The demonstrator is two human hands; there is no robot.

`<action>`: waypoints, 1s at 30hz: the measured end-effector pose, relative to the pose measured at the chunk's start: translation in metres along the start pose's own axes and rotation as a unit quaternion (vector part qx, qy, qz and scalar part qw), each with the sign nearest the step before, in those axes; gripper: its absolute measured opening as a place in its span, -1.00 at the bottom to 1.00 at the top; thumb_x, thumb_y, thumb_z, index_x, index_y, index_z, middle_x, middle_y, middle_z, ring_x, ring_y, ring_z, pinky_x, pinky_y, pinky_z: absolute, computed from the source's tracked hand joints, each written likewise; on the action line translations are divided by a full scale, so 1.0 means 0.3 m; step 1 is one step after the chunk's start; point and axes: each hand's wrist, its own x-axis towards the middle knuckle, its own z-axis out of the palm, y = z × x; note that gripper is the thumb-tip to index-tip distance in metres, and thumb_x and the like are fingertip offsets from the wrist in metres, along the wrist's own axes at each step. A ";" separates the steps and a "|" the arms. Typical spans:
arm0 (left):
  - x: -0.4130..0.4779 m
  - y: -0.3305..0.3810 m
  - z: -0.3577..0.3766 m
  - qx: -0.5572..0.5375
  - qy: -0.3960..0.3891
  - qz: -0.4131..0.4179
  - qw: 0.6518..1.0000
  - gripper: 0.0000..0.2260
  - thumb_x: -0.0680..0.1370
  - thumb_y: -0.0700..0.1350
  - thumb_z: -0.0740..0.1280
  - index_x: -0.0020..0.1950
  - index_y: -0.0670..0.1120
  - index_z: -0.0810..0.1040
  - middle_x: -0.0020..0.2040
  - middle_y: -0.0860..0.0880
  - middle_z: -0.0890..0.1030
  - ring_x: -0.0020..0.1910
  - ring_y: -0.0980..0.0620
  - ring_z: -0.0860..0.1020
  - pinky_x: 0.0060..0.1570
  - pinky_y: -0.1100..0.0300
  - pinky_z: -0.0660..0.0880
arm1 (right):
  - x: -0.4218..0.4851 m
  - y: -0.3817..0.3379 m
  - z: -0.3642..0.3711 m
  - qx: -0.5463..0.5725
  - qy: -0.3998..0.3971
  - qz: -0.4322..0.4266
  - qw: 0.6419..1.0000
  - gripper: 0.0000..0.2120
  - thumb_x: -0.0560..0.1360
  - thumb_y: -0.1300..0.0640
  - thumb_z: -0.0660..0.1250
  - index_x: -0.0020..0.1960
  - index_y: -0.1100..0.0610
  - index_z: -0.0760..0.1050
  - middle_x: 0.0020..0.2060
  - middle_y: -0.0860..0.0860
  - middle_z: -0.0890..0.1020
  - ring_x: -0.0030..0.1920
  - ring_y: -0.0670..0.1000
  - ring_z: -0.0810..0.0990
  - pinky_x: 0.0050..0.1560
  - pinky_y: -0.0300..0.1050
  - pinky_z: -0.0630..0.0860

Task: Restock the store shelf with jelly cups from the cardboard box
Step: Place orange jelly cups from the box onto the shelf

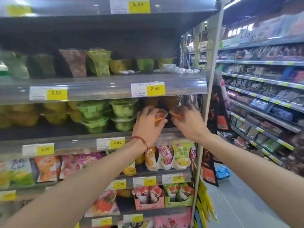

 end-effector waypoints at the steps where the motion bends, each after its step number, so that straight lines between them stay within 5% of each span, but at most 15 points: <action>1: -0.002 0.004 0.000 0.002 0.000 -0.002 1.000 -0.65 0.52 0.11 0.36 0.26 0.02 0.53 0.31 -0.05 0.44 0.29 -0.13 0.41 0.23 0.00 0.46 | 0.000 0.005 0.006 -0.004 -0.002 0.003 1.000 -0.42 0.43 -0.27 0.14 0.34 -0.04 0.53 0.33 0.09 0.50 0.40 0.20 0.40 0.43 0.11 0.36; 5: -0.011 0.024 -0.004 0.024 0.007 -0.022 0.999 -0.63 0.54 0.11 0.36 0.31 0.02 0.51 0.37 -0.01 0.39 0.36 -0.10 0.33 0.16 -0.03 0.50 | -0.016 -0.002 0.000 0.022 -0.005 0.009 1.000 -0.57 0.51 -0.12 0.34 0.35 -0.05 0.51 0.46 0.13 0.38 0.52 0.21 0.24 0.48 0.13 0.28; 9: -0.025 0.053 -0.011 0.065 0.020 -0.026 0.997 -0.51 0.53 0.12 0.36 0.42 0.02 0.42 0.41 0.04 0.38 0.42 -0.06 0.29 0.12 -0.05 0.54 | -0.074 -0.028 -0.018 0.051 -0.011 0.009 0.999 -0.47 0.51 -0.02 0.41 0.44 -0.02 0.37 0.54 0.11 0.23 0.57 0.18 0.16 0.54 0.13 0.24; 14: -0.102 0.092 -0.018 0.035 0.042 -0.019 0.998 -0.51 0.56 0.02 0.33 0.47 -0.04 0.35 0.48 0.03 0.30 0.49 -0.05 0.22 0.34 0.00 0.41 | -0.207 -0.064 -0.057 0.046 0.020 -0.006 0.999 -0.37 0.55 0.14 0.37 0.55 0.09 0.20 0.61 0.10 0.04 0.59 0.17 0.08 0.53 0.02 0.13; 20: -0.289 0.138 -0.068 -0.026 0.103 -0.029 0.994 -0.62 0.59 -0.15 0.29 0.41 -0.07 0.43 0.41 0.04 0.36 0.43 0.06 0.27 0.38 0.35 0.15 | -0.382 -0.085 -0.013 0.122 0.076 -0.035 0.989 -0.54 0.53 0.20 0.36 0.41 0.09 0.41 0.43 0.04 0.33 0.44 0.03 0.27 0.40 -0.19 0.19; 23: -0.441 0.091 -0.090 -0.006 0.085 -0.048 0.995 -0.69 0.59 -0.17 0.27 0.33 -0.07 0.49 0.34 0.04 0.41 0.37 0.05 0.33 0.37 0.28 0.24 | -0.484 -0.112 0.071 0.142 0.038 -0.071 0.987 -0.73 0.52 0.16 0.33 0.21 0.06 0.55 0.17 -0.04 0.50 0.24 0.00 0.42 0.28 -0.10 0.38; 25: -0.544 0.040 -0.107 0.009 0.060 -0.069 0.996 -0.70 0.58 -0.20 0.26 0.31 -0.07 0.50 0.33 0.03 0.42 0.35 0.06 0.35 0.38 0.22 0.27 | -0.552 -0.144 0.130 0.135 -0.003 -0.093 0.986 -0.80 0.48 0.23 0.35 0.08 0.06 0.60 0.04 -0.07 0.52 0.16 -0.01 0.45 0.17 -0.17 0.32; 30: -0.818 -0.131 -0.181 0.046 -0.003 -0.149 0.988 -0.77 0.58 -0.14 0.24 0.24 -0.03 0.50 0.26 0.04 0.42 0.29 0.02 0.38 0.24 0.06 0.44 | -0.714 -0.250 0.290 0.145 -0.135 -0.129 0.972 -0.84 0.51 0.25 0.33 -0.01 0.02 0.59 -0.02 -0.04 0.54 0.12 0.02 0.46 0.09 -0.13 0.38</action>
